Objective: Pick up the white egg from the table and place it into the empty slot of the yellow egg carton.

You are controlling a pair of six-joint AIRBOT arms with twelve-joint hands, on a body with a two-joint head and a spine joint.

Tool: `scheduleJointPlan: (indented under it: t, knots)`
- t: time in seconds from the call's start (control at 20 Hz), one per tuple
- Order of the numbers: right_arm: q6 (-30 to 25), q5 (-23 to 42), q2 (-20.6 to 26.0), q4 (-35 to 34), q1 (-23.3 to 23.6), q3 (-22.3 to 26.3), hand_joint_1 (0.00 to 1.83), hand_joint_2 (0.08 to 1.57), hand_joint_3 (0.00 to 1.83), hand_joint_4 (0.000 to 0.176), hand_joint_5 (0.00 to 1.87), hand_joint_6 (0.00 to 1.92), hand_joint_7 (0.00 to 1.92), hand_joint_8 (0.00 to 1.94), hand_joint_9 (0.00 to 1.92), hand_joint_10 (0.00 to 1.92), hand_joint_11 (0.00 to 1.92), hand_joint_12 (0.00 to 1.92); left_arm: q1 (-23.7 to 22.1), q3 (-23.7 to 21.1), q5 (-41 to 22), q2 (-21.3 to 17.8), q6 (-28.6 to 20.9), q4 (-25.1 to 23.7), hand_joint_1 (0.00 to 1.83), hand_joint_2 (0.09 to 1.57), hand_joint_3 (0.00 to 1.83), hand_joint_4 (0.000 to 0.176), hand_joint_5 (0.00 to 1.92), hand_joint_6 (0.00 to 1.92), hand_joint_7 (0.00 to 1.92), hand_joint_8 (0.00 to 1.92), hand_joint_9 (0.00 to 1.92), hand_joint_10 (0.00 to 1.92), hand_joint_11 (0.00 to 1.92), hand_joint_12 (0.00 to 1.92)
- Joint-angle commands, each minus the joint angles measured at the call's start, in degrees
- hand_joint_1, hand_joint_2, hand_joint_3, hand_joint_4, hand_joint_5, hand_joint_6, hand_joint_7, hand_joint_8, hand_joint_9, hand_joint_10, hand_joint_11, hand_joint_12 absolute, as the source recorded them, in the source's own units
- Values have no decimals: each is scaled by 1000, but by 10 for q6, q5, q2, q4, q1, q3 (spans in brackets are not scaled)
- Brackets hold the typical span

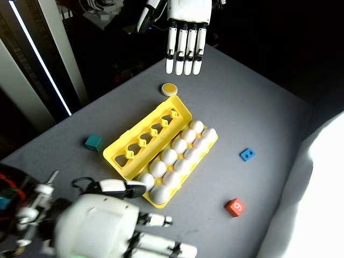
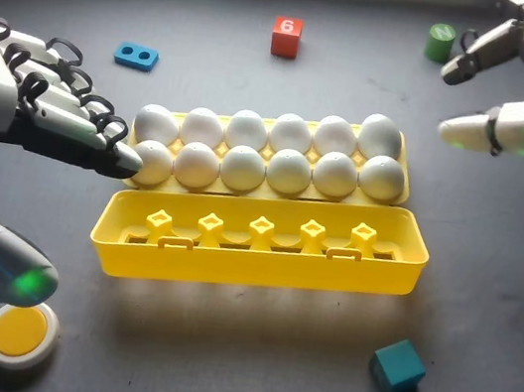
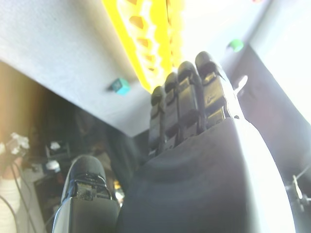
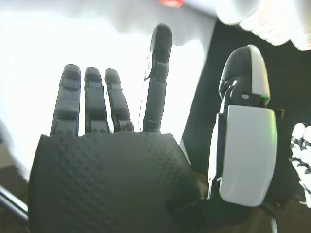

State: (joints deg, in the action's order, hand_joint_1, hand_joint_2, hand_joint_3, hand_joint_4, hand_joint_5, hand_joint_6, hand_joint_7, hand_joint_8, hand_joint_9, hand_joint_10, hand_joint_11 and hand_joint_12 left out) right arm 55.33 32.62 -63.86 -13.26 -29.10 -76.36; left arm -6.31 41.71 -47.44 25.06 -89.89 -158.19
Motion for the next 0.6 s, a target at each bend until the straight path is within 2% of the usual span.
scheduleJointPlan:
  t: [0.0, 0.05, 0.15, 0.2, 0.25, 0.3, 0.35, 0.5, 0.55]
  knots:
    - [12, 60, 15, 3, 10, 10, 646, 897, 0, 119, 889, 17, 23, 8, 0, 0, 0, 0, -8, -1, 42, -2, -1, 9, 0, 1121, 0, 0, 204, 0, 217, 0, 190, 0, 0, 390]
    - [17, 51, 33, 3, 10, 25, 637, 894, 0, 131, 884, 14, 21, 6, 0, 0, 0, 0, -8, -1, 42, -2, -2, 6, 0, 1123, 0, 0, 189, 1, 202, 1, 178, 0, 0, 357]
    - [17, 38, 69, 3, 9, 54, 671, 883, 0, 122, 895, 17, 52, 16, 0, 0, 0, 0, -8, -2, 42, -2, -3, 3, 0, 1125, 0, 0, 172, 1, 186, 1, 158, 2, 0, 306]
    - [17, 34, 85, 3, 9, 68, 706, 877, 0, 102, 905, 20, 82, 25, 0, 0, 0, 0, -8, -2, 42, -2, -4, 2, 0, 1131, 3, 0, 160, 0, 172, 0, 149, 0, 0, 303]
    - [17, 29, 99, 3, 9, 79, 714, 873, 0, 105, 902, 14, 140, 16, 0, 0, 0, 0, -8, -2, 42, -2, -4, 2, 0, 1123, 0, 0, 145, 0, 161, 0, 137, 0, 0, 276]
    - [17, 25, 113, 3, 9, 91, 694, 877, 0, 117, 889, 7, 155, 14, 0, 0, 0, 0, -8, -2, 42, -2, -4, 2, 0, 1123, 0, 0, 150, 2, 169, 3, 146, 3, 0, 295]
    - [17, 20, 127, 3, 9, 104, 693, 888, 3, 103, 869, 1, 144, 7, 0, 0, 0, 0, -8, -3, 42, -2, -4, 2, 0, 1124, 0, 0, 165, 5, 181, 5, 158, 5, 0, 317]
    - [20, 6, 164, 3, 10, 137, 684, 939, 9, 47, 850, 0, 246, 15, 13, 3, 0, 0, -8, -3, 42, -2, -4, 2, 0, 1130, 1, 0, 192, 4, 201, 3, 169, 2, 0, 350]
    - [20, 1, 179, 3, 10, 147, 653, 966, 16, 38, 807, 0, 261, 14, 39, 13, 0, 0, -8, -3, 42, -2, -4, 2, 0, 1131, 1, 0, 212, 2, 226, 3, 195, 3, 0, 409]
